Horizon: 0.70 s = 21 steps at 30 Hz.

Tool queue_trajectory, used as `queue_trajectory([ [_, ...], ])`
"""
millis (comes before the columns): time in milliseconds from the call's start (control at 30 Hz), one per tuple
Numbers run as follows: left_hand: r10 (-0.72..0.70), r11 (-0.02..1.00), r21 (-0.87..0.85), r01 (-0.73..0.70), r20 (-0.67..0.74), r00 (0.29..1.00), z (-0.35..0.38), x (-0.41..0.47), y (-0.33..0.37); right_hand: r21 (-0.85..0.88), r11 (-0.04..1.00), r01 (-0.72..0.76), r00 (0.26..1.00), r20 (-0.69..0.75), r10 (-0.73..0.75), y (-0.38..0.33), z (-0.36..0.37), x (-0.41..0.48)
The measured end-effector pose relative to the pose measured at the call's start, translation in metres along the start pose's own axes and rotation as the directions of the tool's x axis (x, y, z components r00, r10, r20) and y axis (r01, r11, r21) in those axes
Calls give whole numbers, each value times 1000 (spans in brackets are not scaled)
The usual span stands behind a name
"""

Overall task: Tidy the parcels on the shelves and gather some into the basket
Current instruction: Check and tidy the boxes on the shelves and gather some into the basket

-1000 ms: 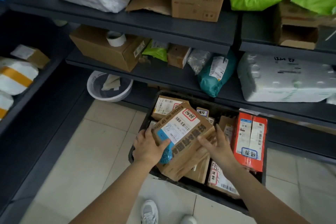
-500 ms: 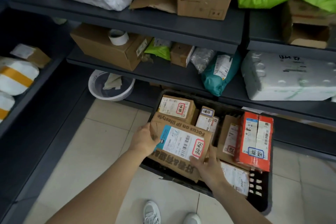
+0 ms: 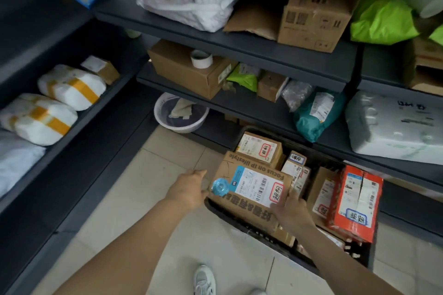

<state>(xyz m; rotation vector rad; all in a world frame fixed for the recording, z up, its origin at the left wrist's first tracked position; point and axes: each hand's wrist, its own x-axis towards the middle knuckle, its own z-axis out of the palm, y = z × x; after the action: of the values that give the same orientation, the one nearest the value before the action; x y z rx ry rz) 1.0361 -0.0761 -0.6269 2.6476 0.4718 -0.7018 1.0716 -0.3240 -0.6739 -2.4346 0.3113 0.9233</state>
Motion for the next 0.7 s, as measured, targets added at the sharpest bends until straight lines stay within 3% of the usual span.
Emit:
queue_trajectory([
  [67, -18, 999, 40, 19, -25, 1000, -18, -21, -19, -104, 994, 38, 997, -62, -45, -19, -7, -17],
  [167, -33, 994, 98, 42, -97, 995, -51, -60, -51, -254, 952, 171, 981, -47, -188, -68, -19, -53],
  [367, -134, 969, 171, 180, -248, 959, -118, -167, -135, -463, 731, 501, 851, 109, -514, -193, -7, -146],
  [533, -235, 943, 124, 309, -411, 881, -160, -281, -235, -501, 518, 693, 675, 199, -710, -294, 50, -255],
  [700, -392, 875, 73, 479, -475, 788, -165, -419, -354, -535, 273, 799, 478, 292, -828, -364, 159, -386],
])
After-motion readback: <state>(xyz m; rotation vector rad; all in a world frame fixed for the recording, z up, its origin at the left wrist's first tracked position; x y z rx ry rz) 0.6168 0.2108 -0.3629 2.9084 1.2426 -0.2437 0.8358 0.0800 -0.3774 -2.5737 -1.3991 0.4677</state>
